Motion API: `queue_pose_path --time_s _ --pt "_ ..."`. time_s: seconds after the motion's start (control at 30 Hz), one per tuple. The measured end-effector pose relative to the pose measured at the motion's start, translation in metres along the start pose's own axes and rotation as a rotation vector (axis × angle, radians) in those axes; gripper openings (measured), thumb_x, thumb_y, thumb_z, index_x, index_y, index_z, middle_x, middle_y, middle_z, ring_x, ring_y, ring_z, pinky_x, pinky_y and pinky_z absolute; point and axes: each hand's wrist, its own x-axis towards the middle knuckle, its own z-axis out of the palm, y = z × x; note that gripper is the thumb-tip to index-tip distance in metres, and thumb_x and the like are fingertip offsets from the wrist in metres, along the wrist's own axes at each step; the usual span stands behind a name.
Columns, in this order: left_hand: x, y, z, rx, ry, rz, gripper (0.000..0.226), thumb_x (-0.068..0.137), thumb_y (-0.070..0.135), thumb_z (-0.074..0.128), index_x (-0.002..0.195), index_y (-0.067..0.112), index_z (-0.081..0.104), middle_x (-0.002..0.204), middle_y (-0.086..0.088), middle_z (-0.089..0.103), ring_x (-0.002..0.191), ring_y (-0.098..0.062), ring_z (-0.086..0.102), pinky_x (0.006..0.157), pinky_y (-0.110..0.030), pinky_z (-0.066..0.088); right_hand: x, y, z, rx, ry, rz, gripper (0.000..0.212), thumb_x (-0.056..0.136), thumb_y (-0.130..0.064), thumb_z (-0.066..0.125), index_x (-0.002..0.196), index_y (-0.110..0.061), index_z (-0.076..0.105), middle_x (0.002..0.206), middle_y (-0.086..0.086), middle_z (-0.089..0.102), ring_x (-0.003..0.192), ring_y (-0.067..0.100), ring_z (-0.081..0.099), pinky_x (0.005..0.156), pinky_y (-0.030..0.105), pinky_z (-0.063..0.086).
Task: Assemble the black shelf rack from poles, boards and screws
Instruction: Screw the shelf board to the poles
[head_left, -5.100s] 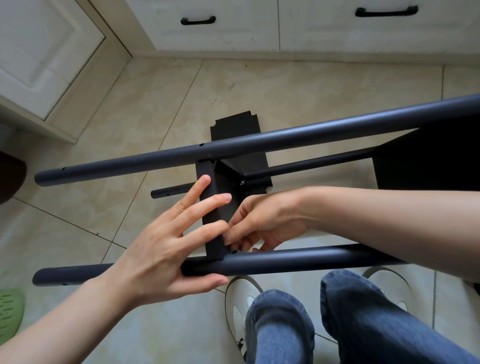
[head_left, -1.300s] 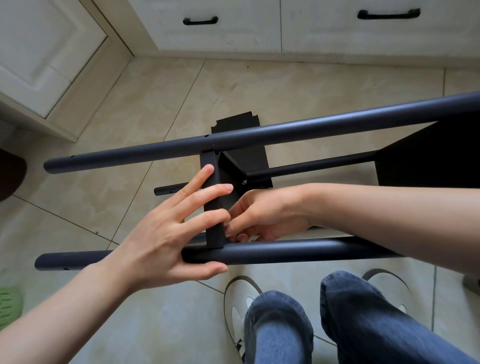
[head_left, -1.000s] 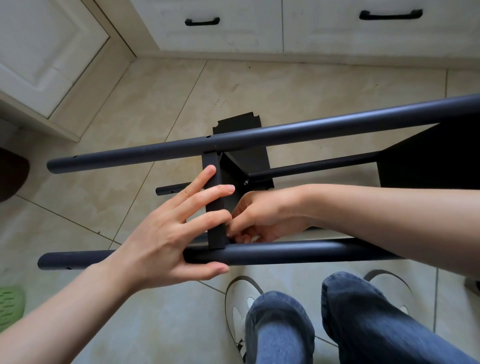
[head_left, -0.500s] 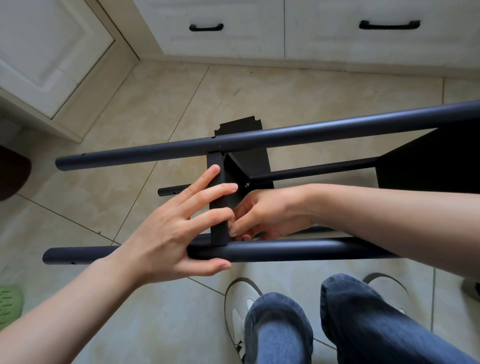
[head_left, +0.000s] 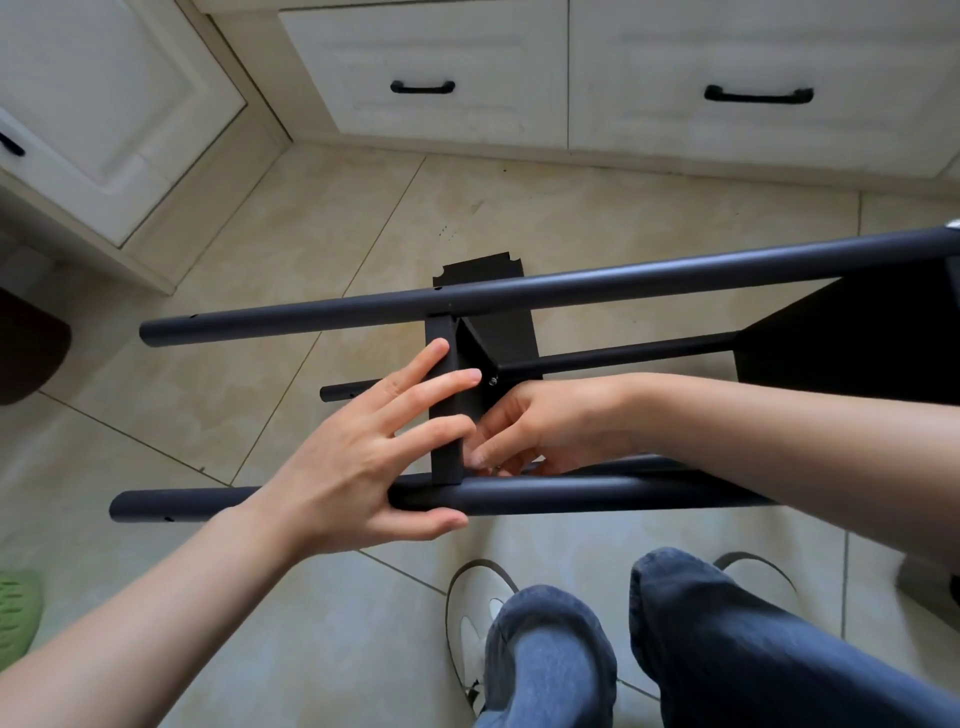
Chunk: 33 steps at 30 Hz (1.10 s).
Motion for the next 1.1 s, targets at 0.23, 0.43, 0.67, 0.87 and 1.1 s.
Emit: queue_pose_path --time_s 0.23,0.43,0.67,0.87,1.1 --pt "-0.003 0.011 0.000 0.059 0.066 -0.015 0.065 0.089 0.061 0.058 0.132 0.011 0.062 0.159 -0.008 0.036 0.153 -0.030 0.018 0.117 -0.039 0.033 -0.048 -0.019 -0.007 -0.274 0.289 -0.020 0.013 0.095 -0.019 0.063 0.103 -0.016 0.072 0.091 0.003 0.076 0.077 0.008 0.069 0.074 0.022 0.058" --pt "-0.011 0.022 0.004 0.081 0.112 -0.006 0.063 0.091 0.057 0.058 0.132 0.009 0.062 0.158 -0.009 0.038 0.152 -0.032 0.021 0.112 -0.042 0.042 -0.088 -0.041 -0.017 -0.775 0.840 -0.320 0.013 0.092 -0.014 0.062 0.096 -0.019 0.074 0.080 -0.009 0.066 0.070 0.005 0.058 0.068 0.014 0.040" --pt "-0.016 0.030 0.010 0.255 0.164 0.045 0.058 0.090 0.051 0.066 0.123 0.003 0.067 0.148 -0.013 0.052 0.147 -0.040 0.031 0.100 -0.045 0.053 -0.082 -0.041 -0.030 -1.242 0.990 -0.323 0.035 0.097 -0.033 0.057 0.129 -0.021 0.058 0.120 0.003 0.057 0.115 0.025 0.043 0.093 0.036 0.036" --pt "-0.037 0.060 0.026 0.336 0.367 -0.223 0.047 0.096 0.045 0.057 0.128 0.013 0.068 0.146 -0.008 0.055 0.135 -0.029 0.052 0.100 -0.047 0.051 -0.069 -0.037 -0.032 -1.129 0.905 -0.233 0.032 0.102 -0.029 0.049 0.134 -0.026 0.050 0.125 -0.003 0.057 0.116 0.022 0.051 0.098 0.042 0.029" --pt "-0.051 0.102 0.044 0.178 0.637 -0.738 0.014 0.087 0.027 0.075 0.095 0.017 0.070 0.094 0.003 0.065 0.085 -0.021 0.060 0.071 -0.035 0.050 -0.067 -0.034 -0.028 -1.090 0.957 -0.246 0.030 0.103 -0.022 0.046 0.132 -0.023 0.053 0.122 0.001 0.059 0.114 0.025 0.053 0.097 0.043 0.030"
